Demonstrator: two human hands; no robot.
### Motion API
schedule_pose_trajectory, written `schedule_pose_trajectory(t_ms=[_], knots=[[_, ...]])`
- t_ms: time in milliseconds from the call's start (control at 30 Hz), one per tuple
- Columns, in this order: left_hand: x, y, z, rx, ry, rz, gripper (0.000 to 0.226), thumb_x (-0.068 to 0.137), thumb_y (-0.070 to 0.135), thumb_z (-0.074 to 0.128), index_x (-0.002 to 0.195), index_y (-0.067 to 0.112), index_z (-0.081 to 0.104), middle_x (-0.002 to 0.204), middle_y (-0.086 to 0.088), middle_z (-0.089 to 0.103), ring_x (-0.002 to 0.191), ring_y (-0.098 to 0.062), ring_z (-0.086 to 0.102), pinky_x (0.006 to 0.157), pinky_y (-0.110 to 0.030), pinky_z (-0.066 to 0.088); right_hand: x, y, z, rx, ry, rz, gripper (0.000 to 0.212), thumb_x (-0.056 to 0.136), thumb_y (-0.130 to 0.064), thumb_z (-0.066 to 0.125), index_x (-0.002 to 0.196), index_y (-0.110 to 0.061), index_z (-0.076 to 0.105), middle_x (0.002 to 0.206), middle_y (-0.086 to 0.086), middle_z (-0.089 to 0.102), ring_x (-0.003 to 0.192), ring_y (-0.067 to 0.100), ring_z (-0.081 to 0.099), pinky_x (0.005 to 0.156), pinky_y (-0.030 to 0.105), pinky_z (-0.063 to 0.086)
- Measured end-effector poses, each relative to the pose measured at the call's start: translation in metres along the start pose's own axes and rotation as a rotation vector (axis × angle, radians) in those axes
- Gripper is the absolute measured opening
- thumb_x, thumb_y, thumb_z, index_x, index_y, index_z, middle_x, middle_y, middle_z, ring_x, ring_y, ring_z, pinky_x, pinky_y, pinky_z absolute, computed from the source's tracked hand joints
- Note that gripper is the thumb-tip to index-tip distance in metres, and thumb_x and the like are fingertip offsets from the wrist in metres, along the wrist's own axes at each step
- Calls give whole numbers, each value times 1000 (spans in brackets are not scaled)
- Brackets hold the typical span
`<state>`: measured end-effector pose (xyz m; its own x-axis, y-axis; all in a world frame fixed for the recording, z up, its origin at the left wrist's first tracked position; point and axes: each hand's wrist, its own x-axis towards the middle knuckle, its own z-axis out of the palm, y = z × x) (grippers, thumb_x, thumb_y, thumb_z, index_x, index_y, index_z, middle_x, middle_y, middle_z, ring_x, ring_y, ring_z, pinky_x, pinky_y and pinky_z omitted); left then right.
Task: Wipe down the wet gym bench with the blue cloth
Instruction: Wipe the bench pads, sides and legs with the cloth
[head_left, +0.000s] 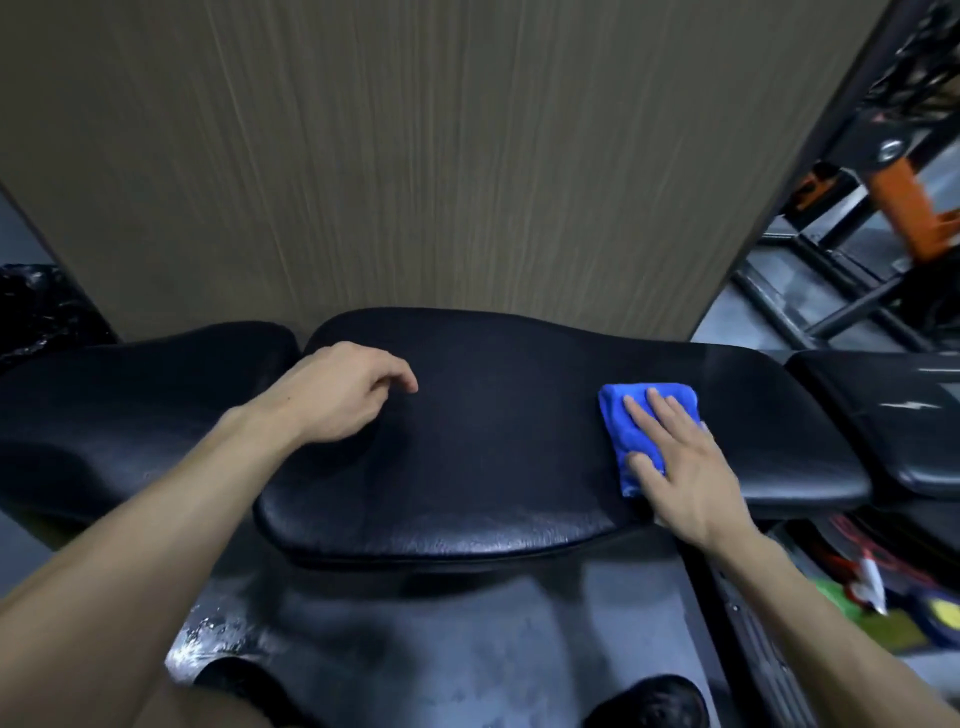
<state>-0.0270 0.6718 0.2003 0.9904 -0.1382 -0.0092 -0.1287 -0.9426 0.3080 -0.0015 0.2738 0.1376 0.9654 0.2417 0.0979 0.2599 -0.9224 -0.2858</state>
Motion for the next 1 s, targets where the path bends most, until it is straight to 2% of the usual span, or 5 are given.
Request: schedule_pose_trajectory(t_ms=[133,300,533,767,1000], knots=[[6,10,1,-16,15,4,34,95,19,46,108,45,64,118,21,68,113,-10,62,97,-39,50,-32,-68,19,-25,47,-134,73,82,-51,34,151,-27,43,161,6,33,149,25,29,120,53,22],[22,32,7,-54,-3,40,35,91,23,45,108,48,63,116,17,71,112,-12,65,98,-37,50,-58,-108,24,18,-197,-579,73,86,-47,40,156,-43,21,166,-14,10,153,6,4,125,37,-1],[35,23,4,-80,-41,80,36,97,19,46,111,45,66,122,18,67,116,-7,60,101,-35,49,54,-7,0,-102,-73,293,76,89,-58,19,159,-28,16,168,3,6,154,22,4,123,51,8],[56,-18,4,-83,49,60,38,92,10,50,108,39,69,115,21,69,111,-8,63,99,-36,49,87,-147,48,-48,-210,-397,80,81,-59,14,158,-36,15,168,-5,5,154,14,0,124,46,0],[61,-28,-8,-133,81,32,36,97,8,50,108,35,72,118,21,67,113,-4,60,101,-30,46,192,-74,38,-93,-139,11,66,97,-52,25,158,-29,19,168,0,10,154,16,6,123,44,7]])
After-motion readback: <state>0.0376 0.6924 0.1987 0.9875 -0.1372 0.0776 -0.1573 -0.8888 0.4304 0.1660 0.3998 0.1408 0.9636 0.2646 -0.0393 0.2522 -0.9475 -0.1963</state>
